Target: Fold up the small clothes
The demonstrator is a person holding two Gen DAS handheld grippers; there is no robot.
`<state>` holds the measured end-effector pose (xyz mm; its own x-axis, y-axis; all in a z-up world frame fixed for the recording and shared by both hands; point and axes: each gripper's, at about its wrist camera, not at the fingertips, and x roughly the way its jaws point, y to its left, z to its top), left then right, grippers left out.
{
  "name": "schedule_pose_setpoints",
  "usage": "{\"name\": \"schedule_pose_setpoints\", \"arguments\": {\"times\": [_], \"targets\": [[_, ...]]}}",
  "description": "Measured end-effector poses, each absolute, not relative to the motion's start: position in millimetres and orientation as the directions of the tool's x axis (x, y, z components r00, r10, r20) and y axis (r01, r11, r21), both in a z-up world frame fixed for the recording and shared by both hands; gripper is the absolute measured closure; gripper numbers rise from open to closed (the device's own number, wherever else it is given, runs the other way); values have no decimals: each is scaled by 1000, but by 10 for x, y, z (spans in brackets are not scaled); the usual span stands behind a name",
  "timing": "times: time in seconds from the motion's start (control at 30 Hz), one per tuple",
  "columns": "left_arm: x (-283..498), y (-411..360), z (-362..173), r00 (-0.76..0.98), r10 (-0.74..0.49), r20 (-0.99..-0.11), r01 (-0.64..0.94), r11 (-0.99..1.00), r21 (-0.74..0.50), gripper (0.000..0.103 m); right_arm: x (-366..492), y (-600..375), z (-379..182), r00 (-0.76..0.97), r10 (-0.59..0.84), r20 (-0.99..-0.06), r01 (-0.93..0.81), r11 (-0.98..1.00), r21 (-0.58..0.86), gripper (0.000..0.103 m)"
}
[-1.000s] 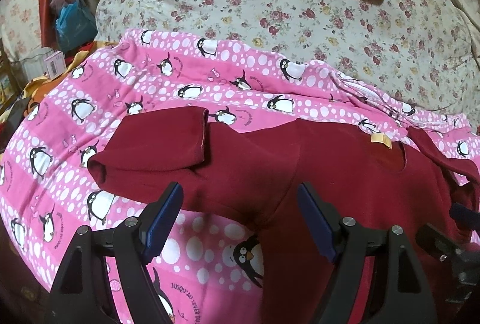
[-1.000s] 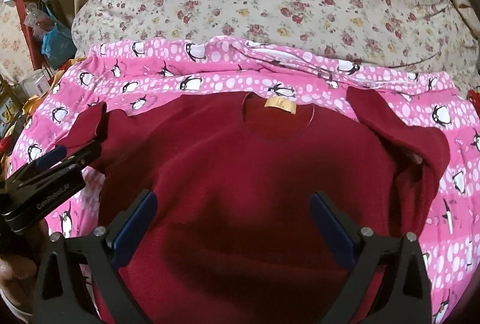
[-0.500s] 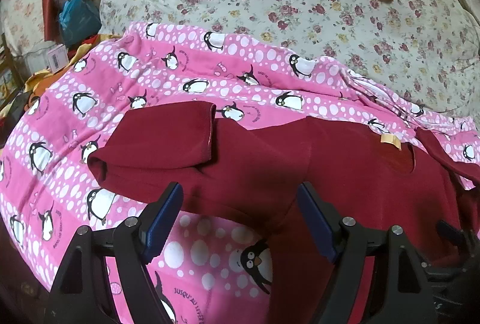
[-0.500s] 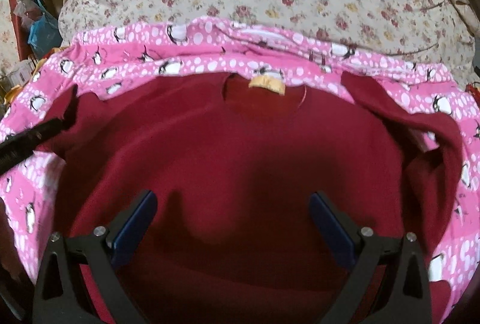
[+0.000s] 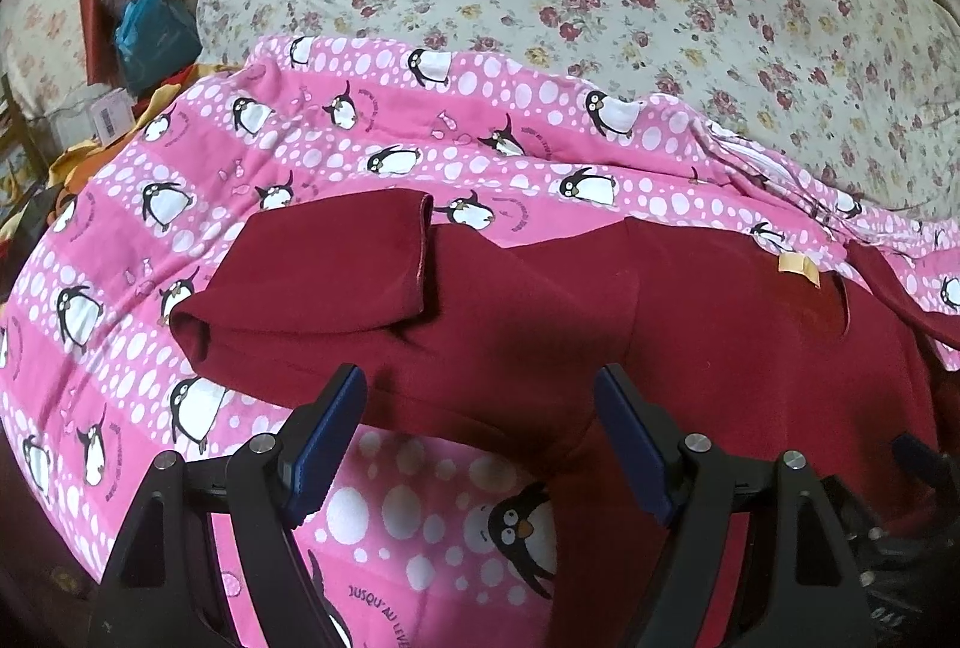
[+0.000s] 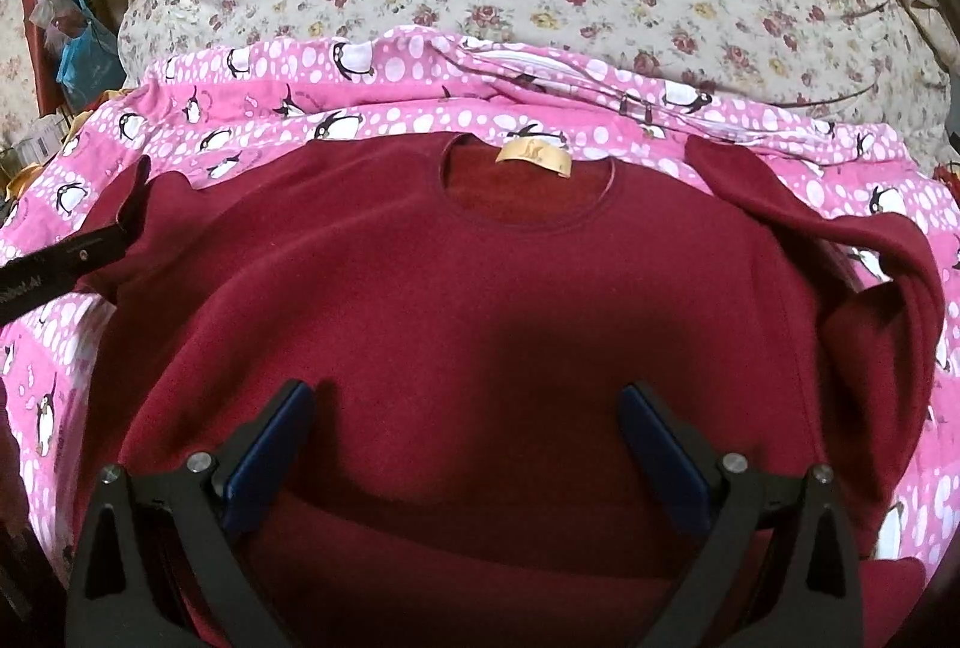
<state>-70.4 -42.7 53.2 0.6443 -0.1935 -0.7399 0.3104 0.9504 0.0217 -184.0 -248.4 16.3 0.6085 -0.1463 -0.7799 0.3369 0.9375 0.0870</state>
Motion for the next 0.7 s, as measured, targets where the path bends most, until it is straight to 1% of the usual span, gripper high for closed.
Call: {"name": "schedule_pose_setpoints", "arguments": {"times": [0.17, 0.33, 0.5, 0.7], "targets": [[-704, -432, 541, 640, -208, -740, 320, 947, 11, 43, -1923, -2632, 348, 639, -187, -746, 391, 914, 106, 0], [-724, -464, 541, 644, -211, -735, 332, 943, 20, 43, -1971, -2794, 424, 641, -243, -728, 435, 897, 84, 0], [-726, -477, 538, 648, -214, -731, 336, 942, 22, 43, -1996, -2881, 378, 645, -221, -731, 441, 889, 120, 0], [-671, -500, 549, 650, -200, -733, 341, 939, 46, 43, -1977, -2858, 349, 646, -212, -733, 427, 897, 116, 0]]}}
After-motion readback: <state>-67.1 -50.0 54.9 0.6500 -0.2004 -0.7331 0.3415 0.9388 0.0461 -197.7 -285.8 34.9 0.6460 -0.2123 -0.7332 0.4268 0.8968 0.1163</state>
